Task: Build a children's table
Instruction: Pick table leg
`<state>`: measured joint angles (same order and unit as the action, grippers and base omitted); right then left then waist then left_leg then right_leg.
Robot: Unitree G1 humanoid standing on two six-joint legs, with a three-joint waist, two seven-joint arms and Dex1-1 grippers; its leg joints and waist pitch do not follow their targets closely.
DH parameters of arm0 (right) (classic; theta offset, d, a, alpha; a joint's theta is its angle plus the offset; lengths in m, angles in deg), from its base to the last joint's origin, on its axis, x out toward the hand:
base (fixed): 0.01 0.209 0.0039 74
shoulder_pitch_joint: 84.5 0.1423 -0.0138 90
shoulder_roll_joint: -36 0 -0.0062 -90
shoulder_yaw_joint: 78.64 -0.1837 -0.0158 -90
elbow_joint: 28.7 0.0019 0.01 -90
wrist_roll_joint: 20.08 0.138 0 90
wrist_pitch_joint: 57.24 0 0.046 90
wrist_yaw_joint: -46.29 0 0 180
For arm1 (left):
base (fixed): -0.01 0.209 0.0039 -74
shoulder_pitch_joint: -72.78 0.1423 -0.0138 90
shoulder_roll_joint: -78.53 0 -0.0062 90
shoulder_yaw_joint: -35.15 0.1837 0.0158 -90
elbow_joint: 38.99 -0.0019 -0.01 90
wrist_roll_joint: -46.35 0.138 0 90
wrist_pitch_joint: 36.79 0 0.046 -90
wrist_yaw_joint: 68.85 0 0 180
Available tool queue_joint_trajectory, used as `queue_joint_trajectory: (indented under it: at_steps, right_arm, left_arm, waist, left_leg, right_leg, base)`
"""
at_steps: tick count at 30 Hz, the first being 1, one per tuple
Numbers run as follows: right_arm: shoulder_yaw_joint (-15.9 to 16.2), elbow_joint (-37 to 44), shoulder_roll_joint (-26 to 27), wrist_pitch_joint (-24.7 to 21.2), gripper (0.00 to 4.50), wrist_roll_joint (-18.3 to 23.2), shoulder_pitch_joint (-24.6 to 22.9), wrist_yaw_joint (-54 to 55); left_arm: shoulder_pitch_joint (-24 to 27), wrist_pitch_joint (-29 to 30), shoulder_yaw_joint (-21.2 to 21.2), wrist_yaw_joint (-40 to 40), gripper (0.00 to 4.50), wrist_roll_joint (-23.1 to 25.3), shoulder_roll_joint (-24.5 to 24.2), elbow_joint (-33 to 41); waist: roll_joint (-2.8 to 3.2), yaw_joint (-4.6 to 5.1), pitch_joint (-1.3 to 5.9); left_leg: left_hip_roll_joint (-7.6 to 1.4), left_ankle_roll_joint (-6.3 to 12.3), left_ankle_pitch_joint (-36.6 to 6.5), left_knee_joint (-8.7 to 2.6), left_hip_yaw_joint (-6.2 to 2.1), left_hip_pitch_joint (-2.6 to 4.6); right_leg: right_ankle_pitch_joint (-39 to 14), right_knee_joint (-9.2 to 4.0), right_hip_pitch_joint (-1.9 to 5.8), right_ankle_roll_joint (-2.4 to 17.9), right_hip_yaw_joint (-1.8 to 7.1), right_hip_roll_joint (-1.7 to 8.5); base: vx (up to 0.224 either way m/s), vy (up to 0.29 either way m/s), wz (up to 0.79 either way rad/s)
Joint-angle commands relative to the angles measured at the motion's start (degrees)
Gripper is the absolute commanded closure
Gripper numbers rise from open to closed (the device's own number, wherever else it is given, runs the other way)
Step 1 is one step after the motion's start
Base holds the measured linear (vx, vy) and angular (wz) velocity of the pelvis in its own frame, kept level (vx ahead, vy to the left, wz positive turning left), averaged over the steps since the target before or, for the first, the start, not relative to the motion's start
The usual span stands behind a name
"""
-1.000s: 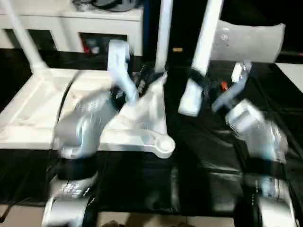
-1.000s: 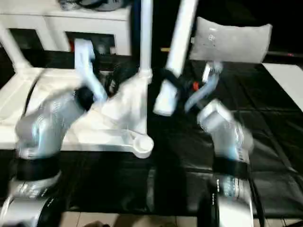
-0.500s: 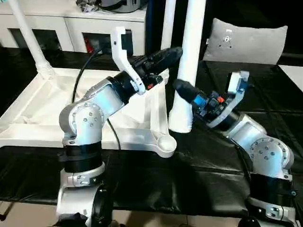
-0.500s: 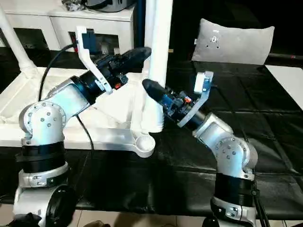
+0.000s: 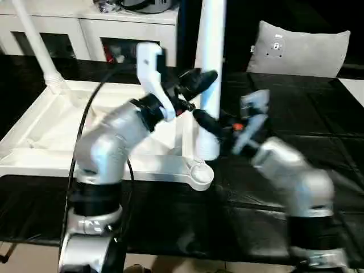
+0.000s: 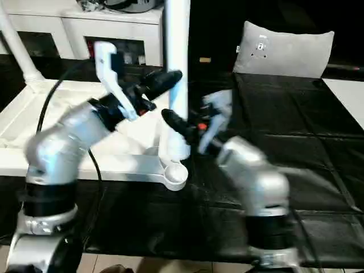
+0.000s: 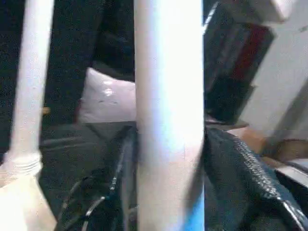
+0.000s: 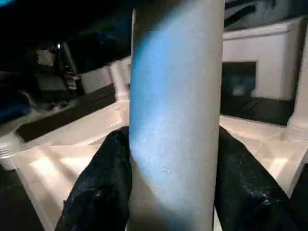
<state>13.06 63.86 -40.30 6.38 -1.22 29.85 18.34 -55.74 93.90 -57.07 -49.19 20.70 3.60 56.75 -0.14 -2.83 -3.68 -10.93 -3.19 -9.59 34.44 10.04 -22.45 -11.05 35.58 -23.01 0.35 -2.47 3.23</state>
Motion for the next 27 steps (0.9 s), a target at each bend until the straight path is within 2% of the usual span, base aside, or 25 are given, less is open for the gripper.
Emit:
queue_joint_trajectory:
  at_steps: [1, 4, 8, 10, 15, 27]
  right_arm:
    - [2.6, -0.2, 0.2, 3.6, 2.64, -2.3, 0.0, 1.2]
    - [2.9, -1.4, 2.0, 6.3, 2.64, -3.4, -1.0, 3.0]
    - [5.0, -3.6, 2.1, 11.4, 2.64, -6.7, -2.3, 2.7]
    - [5.4, -4.4, 1.9, 12.3, 2.64, -7.0, -2.3, 2.5]
    - [5.5, -5.2, 1.5, 13.5, 2.64, -7.4, -2.2, 2.0]
    - [5.5, -7.9, 0.8, 15.5, 2.64, -8.6, -0.3, 1.9]
  left_arm:
    - [0.2, -0.8, 1.9, -2.5, 2.5, 1.4, 1.3, -0.6]
    - [1.3, -3.9, 2.7, -4.5, 2.64, 3.6, 3.0, -0.2]
    - [3.1, -3.8, 4.3, -5.5, 2.66, 3.9, 4.9, 0.8]
    - [3.6, -3.6, 4.5, -6.0, 2.66, 3.5, 5.7, 1.2]
    - [4.4, -4.2, 4.8, -6.1, 2.66, 3.6, 6.4, 1.1]
    - [4.1, -5.0, 0.2, -7.9, 2.66, 1.3, 7.7, -0.4]
  waist:
    - [-0.4, 0.27, 4.23]
    - [-0.37, 0.36, 4.2]
    - [-0.44, 0.7, 4.18]
    - [-0.52, 0.97, 4.26]
    - [-0.62, 1.15, 4.15]
    - [-0.79, 1.24, 4.25]
  left_leg:
    - [-1.69, -0.94, -9.2, -3.7, -0.44, 1.06]
    - [-1.7, -0.42, -9.7, -3.72, -0.44, 0.95]
    - [-1.69, -0.1, -10.1, -3.74, -0.45, 0.85]
    - [-1.72, 0.28, -9.9, -3.68, -0.49, 0.79]
    - [-1.67, 0.89, -10.6, -3.59, -0.42, 0.82]
    - [-1.64, 1.71, -9.6, -3.4, -0.35, 0.85]
  right_leg:
    - [-11.0, -4.71, 2.7, 8.2, 2.38, 3.78]
    - [-10.7, -4.8, 2.77, 8.1, 2.4, 3.67]
    - [-10.6, -4.84, 2.85, 8.2, 2.32, 3.67]
    - [-9.9, -4.73, 2.91, 8.4, 2.27, 3.64]
    - [-11.4, -4.99, 2.75, 8.1, 2.32, 3.58]
    - [-10.1, -4.78, 2.75, 8.7, 2.27, 3.52]
  base:
    - [0.0, 0.0, 0.0]
    - [0.0, 0.0, 0.0]
    - [0.0, 0.0, 0.0]
    - [0.0, 0.0, 0.0]
    - [0.0, 0.0, 0.0]
    - [0.0, 0.0, 0.0]
